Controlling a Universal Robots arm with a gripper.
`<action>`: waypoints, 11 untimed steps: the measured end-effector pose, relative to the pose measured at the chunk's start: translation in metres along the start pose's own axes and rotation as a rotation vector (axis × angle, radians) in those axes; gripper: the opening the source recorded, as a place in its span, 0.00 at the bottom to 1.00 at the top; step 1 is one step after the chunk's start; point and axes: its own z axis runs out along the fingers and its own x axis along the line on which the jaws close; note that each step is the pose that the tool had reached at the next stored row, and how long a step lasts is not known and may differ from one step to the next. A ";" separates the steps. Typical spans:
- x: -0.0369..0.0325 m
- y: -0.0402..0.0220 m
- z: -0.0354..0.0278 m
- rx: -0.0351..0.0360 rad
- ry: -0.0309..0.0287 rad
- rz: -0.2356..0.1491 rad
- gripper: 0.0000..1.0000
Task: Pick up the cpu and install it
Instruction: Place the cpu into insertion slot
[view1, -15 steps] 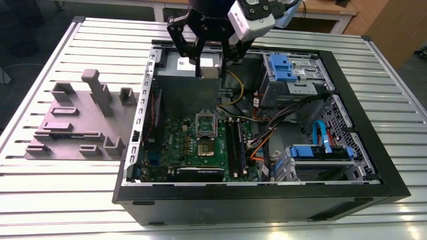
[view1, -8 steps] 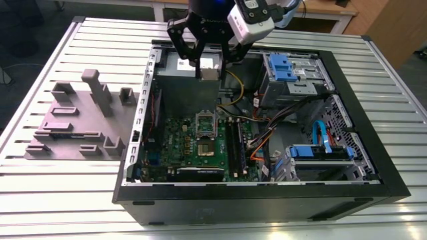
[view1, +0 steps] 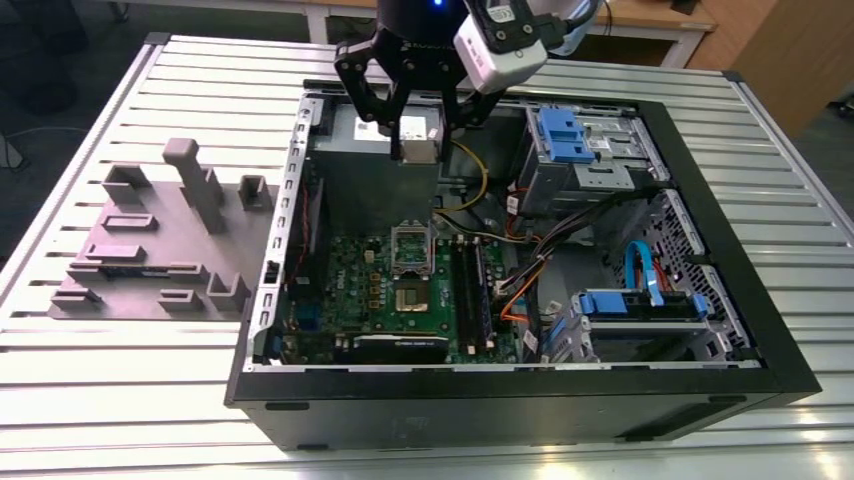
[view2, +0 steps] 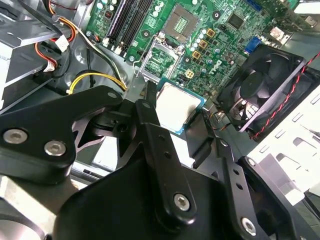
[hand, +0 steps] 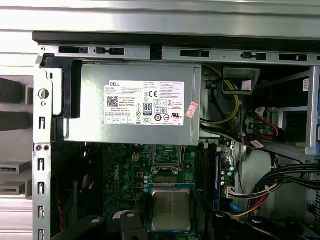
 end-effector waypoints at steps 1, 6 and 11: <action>0.0000 0.0000 0.0002 -0.0002 -0.0001 0.000 0.47; 0.0000 0.0000 0.0010 -0.0002 -0.0002 0.000 0.47; 0.0000 0.0001 0.0033 -0.0002 -0.0002 0.000 0.47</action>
